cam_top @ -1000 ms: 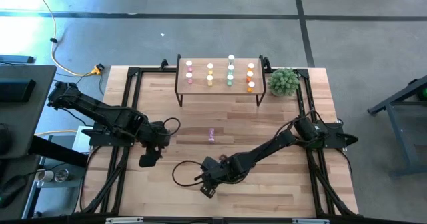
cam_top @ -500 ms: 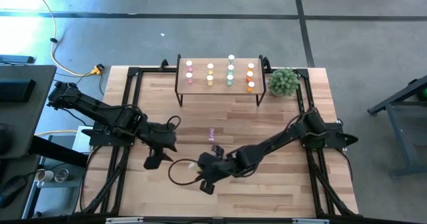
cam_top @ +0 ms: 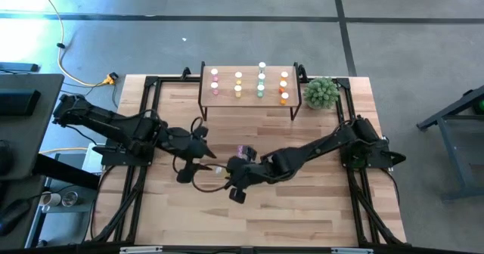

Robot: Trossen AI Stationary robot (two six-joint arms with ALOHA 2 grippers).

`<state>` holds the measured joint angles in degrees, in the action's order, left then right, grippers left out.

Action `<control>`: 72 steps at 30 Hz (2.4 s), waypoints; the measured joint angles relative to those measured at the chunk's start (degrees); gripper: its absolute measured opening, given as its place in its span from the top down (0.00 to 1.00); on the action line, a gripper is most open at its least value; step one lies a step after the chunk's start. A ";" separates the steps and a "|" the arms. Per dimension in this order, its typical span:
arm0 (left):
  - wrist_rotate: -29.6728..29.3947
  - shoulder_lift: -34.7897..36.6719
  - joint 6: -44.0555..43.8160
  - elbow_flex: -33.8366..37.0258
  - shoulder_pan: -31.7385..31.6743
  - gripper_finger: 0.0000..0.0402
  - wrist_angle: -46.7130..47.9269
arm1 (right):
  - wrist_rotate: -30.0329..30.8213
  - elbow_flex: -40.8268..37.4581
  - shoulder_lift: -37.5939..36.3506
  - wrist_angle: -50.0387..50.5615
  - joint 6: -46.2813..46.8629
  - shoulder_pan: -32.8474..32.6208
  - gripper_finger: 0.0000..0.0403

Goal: Pick and place medicine bottles onto shelf by color
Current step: Put the yellow pill bottle aligned with the other yellow pill bottles on the shelf

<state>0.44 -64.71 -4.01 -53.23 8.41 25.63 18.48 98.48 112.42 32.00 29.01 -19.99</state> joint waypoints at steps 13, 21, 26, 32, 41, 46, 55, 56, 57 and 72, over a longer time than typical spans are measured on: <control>1.36 -0.44 1.28 0.00 -6.21 0.54 -1.42 | -2.52 0.00 -0.02 1.67 -6.93 5.98 0.76; 3.89 -0.44 1.25 0.00 -9.29 0.54 -0.62 | -2.67 0.02 -0.90 1.53 -9.47 8.05 0.76; 3.93 -0.44 1.26 0.00 -10.63 0.54 -0.14 | -2.87 0.03 -2.44 1.54 -10.02 8.00 0.76; 4.03 -0.44 1.26 0.00 -11.13 0.54 -0.36 | -2.86 0.04 -2.60 1.14 -10.01 8.48 0.76; 4.08 -0.44 1.24 0.00 -11.13 0.54 -0.40 | -2.86 0.02 -2.60 -0.78 -10.90 8.75 0.76; 4.08 -0.44 1.24 0.00 -11.13 0.54 -0.40 | -2.86 0.04 -2.60 -1.00 -10.92 8.75 0.76; 4.12 -0.44 1.23 0.00 -11.11 0.69 -0.39 | -2.84 0.04 -2.60 -0.98 -10.90 8.79 0.76; 4.10 -0.44 1.24 0.00 -11.11 0.70 -0.40 | -2.84 0.04 -2.60 -1.00 -10.90 8.79 0.76; 4.12 -0.44 1.24 0.00 -11.11 0.71 -0.40 | -2.84 0.04 -2.60 -0.99 -10.90 8.79 0.76; 4.08 -0.44 1.26 0.00 -11.02 0.71 -0.30 | -2.86 0.04 -2.60 -1.00 -11.54 8.86 0.72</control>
<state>4.51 -65.14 -2.74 -53.23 -2.61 25.33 15.62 98.52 109.82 31.00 17.47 -11.14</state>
